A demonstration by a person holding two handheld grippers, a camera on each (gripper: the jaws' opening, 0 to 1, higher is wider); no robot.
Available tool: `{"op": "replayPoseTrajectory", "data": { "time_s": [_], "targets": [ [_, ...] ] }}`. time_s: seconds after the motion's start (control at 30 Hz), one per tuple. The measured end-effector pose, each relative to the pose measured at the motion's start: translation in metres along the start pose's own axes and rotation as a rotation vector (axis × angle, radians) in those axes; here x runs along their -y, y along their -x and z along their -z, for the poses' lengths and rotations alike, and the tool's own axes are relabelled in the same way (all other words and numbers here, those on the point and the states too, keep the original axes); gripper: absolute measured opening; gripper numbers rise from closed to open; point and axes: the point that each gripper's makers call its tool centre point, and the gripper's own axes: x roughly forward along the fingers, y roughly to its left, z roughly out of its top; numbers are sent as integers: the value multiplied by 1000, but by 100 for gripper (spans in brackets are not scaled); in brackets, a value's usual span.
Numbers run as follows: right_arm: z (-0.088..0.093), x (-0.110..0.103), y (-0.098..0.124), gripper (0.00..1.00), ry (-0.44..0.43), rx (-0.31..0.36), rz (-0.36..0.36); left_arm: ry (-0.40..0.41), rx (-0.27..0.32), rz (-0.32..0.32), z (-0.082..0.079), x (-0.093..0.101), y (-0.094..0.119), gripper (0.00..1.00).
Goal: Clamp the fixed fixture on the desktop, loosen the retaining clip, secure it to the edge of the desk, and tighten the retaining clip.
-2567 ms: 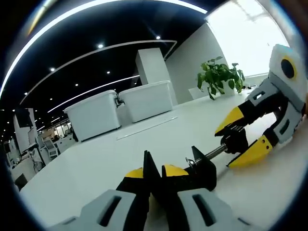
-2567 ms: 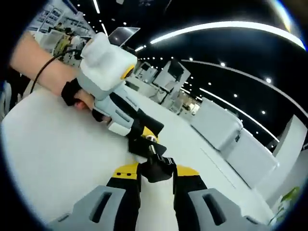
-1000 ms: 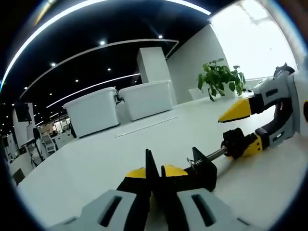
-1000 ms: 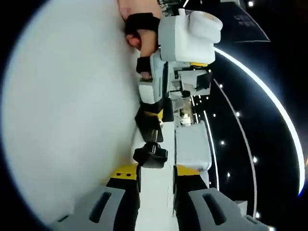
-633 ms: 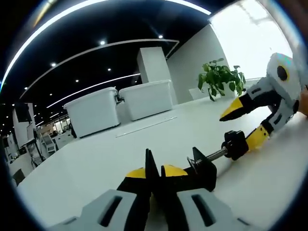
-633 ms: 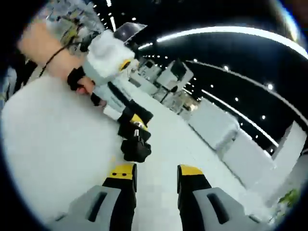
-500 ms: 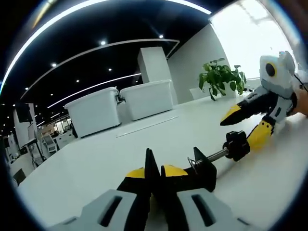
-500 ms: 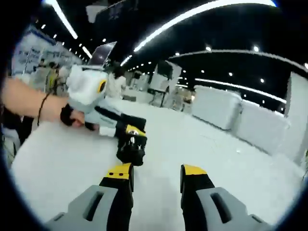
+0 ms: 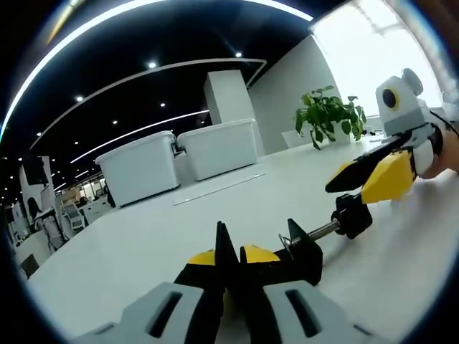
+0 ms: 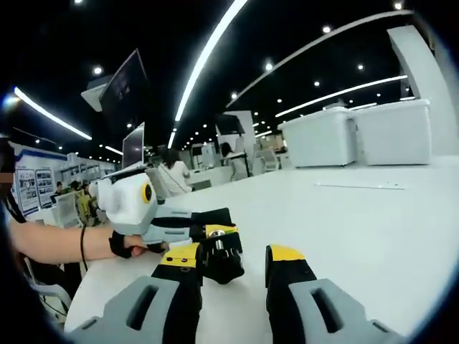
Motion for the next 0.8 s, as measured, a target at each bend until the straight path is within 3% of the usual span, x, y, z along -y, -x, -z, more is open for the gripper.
{"op": "replayPoseTrajectory", "data": {
  "time_s": [0.23, 0.47, 0.7, 0.8],
  "targets": [
    [4, -10, -4, 24, 18, -11, -43, -13, 1, -3, 0, 0, -1, 9],
    [5, -13, -5, 23, 78, -7, -50, -15, 1, -2, 0, 0, -1, 9],
    [4, -18, -7, 23, 358, -12, -18, -11, -1, -8, 0, -1, 0, 9],
    [5, -20, -7, 23, 419, -18, -11, -10, -1, -9, 0, -2, 0, 9]
  ]
}}
